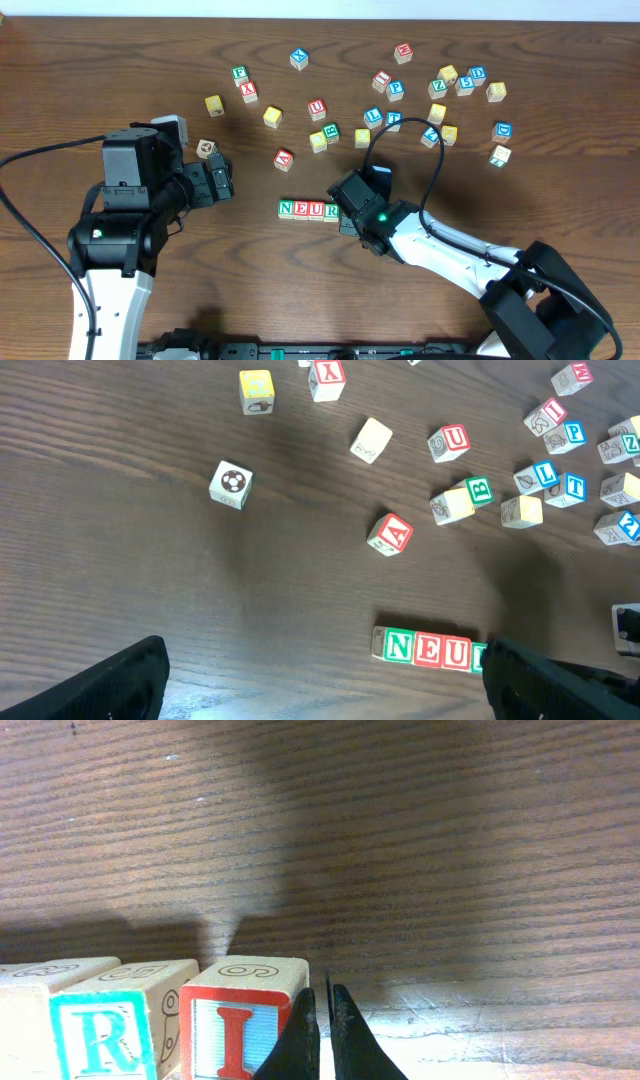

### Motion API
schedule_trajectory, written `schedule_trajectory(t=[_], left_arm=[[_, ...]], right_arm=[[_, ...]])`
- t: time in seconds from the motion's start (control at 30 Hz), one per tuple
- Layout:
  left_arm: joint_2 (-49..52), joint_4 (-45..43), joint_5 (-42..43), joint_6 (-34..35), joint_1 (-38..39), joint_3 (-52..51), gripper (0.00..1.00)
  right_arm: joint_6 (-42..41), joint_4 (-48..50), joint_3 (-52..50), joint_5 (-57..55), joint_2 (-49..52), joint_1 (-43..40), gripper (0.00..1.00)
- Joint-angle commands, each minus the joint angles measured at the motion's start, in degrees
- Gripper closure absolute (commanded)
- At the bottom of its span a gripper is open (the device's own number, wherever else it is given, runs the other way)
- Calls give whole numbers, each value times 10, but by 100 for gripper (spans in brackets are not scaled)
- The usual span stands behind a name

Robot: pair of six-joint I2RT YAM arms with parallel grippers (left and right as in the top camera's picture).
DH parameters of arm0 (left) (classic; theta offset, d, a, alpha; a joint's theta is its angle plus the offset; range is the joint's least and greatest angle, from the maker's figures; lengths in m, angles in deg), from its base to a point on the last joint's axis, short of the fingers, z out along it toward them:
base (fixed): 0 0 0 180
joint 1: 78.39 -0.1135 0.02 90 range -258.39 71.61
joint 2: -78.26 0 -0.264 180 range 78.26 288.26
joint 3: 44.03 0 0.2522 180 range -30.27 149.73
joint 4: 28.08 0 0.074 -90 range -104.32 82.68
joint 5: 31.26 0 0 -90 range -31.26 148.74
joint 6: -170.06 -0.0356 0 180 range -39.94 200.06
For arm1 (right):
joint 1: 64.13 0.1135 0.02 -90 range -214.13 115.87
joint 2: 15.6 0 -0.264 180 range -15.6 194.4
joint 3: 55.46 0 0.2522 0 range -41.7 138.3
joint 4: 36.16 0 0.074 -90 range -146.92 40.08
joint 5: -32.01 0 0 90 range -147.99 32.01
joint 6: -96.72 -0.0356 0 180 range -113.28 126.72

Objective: Spell out NEURIPS

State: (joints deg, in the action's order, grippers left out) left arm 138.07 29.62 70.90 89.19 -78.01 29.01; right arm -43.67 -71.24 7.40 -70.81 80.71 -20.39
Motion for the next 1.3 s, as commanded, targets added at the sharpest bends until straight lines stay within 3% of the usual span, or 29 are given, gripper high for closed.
schedule_trajectory(t=[0.0, 1.27], left_arm=[[0, 2, 7, -5, -3, 16, 2], [0, 2, 7, -5, -3, 16, 2]], right_arm=[[8, 4, -2, -5, 4, 6, 99], [23, 25, -2, -1, 4, 6, 99]])
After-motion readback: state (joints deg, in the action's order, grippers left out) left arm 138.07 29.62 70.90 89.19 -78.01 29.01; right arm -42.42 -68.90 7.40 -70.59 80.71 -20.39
